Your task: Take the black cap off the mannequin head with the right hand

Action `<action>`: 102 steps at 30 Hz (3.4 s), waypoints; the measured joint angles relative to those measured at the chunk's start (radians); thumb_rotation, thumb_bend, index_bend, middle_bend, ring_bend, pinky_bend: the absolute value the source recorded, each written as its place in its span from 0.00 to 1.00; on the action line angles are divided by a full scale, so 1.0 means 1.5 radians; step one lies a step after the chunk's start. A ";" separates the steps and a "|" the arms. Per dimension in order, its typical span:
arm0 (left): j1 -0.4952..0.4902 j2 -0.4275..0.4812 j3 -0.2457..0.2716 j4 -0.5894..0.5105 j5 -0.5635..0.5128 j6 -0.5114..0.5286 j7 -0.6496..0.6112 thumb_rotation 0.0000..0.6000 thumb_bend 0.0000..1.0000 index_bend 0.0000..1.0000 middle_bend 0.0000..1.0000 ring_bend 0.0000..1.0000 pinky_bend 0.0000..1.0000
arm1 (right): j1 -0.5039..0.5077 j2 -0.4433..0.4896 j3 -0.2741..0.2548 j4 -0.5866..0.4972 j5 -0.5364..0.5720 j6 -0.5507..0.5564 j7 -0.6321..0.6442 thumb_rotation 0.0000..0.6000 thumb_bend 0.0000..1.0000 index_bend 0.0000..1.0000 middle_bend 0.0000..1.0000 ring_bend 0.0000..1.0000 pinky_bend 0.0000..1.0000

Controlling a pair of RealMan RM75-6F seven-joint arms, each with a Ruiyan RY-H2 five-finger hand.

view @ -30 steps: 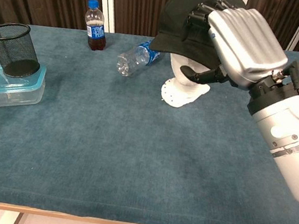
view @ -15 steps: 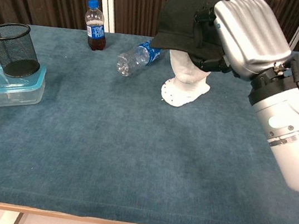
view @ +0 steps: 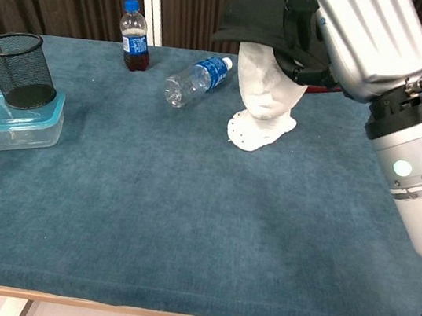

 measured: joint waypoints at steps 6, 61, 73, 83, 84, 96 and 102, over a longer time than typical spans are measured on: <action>0.001 0.000 0.000 0.001 0.002 0.003 -0.003 1.00 0.32 0.00 0.00 0.06 0.13 | 0.019 0.002 0.002 0.026 -0.010 0.024 -0.019 1.00 0.39 1.00 0.71 0.62 0.91; 0.003 0.000 -0.001 -0.007 -0.008 -0.003 0.008 1.00 0.32 0.00 0.00 0.06 0.13 | -0.164 0.030 -0.122 0.335 0.083 -0.060 0.162 1.00 0.23 0.19 0.29 0.25 0.63; 0.003 -0.002 0.001 -0.008 -0.008 -0.004 0.013 1.00 0.32 0.00 0.00 0.06 0.13 | -0.217 0.140 -0.186 0.054 0.072 -0.143 0.037 1.00 0.00 0.00 0.00 0.00 0.06; 0.001 -0.004 -0.001 -0.008 -0.011 -0.008 0.021 1.00 0.32 0.00 0.00 0.06 0.13 | -0.249 0.386 -0.256 -0.373 0.096 -0.267 -0.109 1.00 0.00 0.00 0.00 0.00 0.00; 0.001 -0.004 -0.001 -0.008 -0.011 -0.009 0.022 1.00 0.32 0.00 0.01 0.06 0.13 | -0.250 0.412 -0.262 -0.404 0.101 -0.279 -0.126 1.00 0.00 0.00 0.00 0.00 0.00; 0.005 -0.006 0.001 -0.010 -0.005 0.001 0.027 1.00 0.32 0.00 0.01 0.06 0.13 | -0.279 0.545 -0.298 -0.549 0.115 -0.309 -0.185 1.00 0.00 0.00 0.00 0.00 0.00; 0.010 -0.006 0.001 -0.009 -0.002 0.010 0.029 1.00 0.32 0.00 0.01 0.06 0.13 | -0.359 0.563 -0.289 -0.556 0.095 -0.133 -0.087 1.00 0.00 0.00 0.00 0.00 0.00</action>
